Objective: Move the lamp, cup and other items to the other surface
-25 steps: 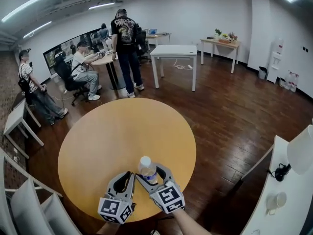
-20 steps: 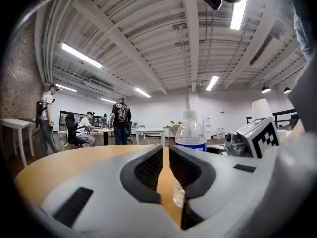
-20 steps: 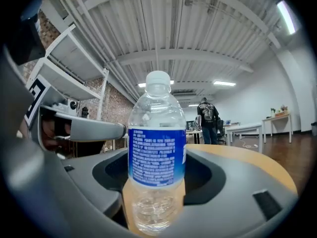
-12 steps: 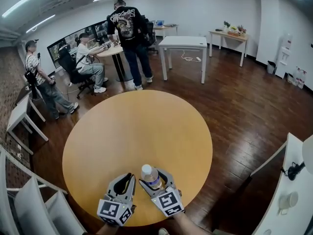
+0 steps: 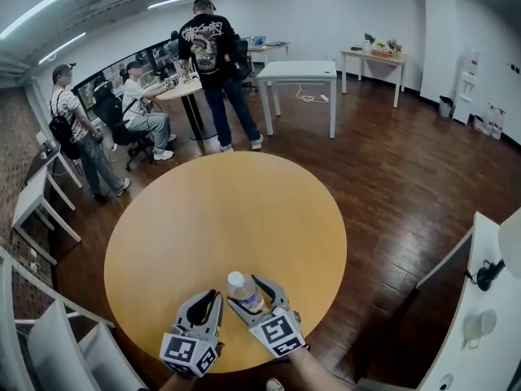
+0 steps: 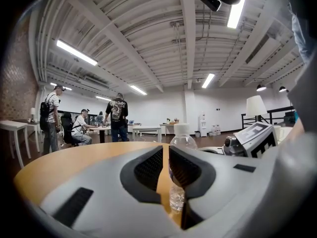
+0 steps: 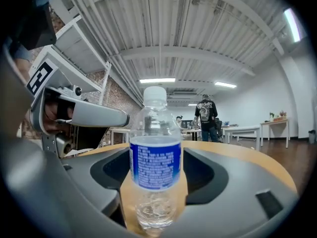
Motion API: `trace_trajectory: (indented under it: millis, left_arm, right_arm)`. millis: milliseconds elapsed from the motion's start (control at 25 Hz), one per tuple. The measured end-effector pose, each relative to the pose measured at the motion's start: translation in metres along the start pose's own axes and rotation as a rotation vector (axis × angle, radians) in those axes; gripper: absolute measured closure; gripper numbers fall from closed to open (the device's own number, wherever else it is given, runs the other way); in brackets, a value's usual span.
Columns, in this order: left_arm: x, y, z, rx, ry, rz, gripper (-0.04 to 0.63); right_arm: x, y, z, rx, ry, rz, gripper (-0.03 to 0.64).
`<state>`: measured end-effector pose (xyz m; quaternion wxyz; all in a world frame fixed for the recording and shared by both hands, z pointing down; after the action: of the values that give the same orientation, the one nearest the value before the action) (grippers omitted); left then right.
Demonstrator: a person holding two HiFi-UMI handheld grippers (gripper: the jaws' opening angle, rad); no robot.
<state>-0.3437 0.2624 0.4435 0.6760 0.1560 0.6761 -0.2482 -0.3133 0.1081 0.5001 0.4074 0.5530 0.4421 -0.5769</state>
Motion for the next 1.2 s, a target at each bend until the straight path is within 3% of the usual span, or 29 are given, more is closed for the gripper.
trace_trajectory:
  millis: [200,360,440,600,720,800,1000,1200]
  left_arm:
    - [0.009,0.009,0.013,0.004,-0.002,0.005,0.546]
    - [0.016,0.01,0.04,-0.019,0.008,0.009,0.546]
    - [0.02,0.003,0.065,-0.063,0.0,0.019,0.546]
    - [0.033,-0.023,0.123,-0.173,-0.012,0.057,0.585]
    - [0.046,-0.046,0.173,-0.285,-0.021,0.094,0.588]
    - [0.055,-0.058,0.203,-0.358,-0.024,0.113,0.588]
    - [0.075,-0.078,0.257,-0.502,-0.036,0.131,0.588]
    - [0.079,-0.091,0.292,-0.577,-0.03,0.131,0.588]
  right_arm:
    - [0.019,0.02,0.0,-0.008,0.021,0.023,0.279]
    - [0.033,0.062,0.004,-0.065,0.003,0.047,0.281]
    - [0.042,0.092,0.016,-0.108,-0.026,0.072,0.285]
    - [0.06,0.16,0.047,-0.216,-0.066,0.128,0.363]
    - [0.077,0.216,0.066,-0.283,-0.057,0.152,0.547]
    - [0.083,0.246,0.076,-0.329,-0.046,0.177,0.609]
    - [0.105,0.3,0.086,-0.439,-0.024,0.169,0.614]
    - [0.106,0.334,0.091,-0.502,-0.01,0.15,0.614]
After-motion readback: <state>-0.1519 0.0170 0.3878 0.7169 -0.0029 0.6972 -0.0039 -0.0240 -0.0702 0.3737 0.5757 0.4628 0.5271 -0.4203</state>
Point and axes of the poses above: the fingertips, and each gripper's own axes: y backward along the fingers, z to its right, x out of its top, the point moved 9 cm from there along y, backward along the fingers, and after that the axes turned 2 degrees about -x, right-handed, at the moved point
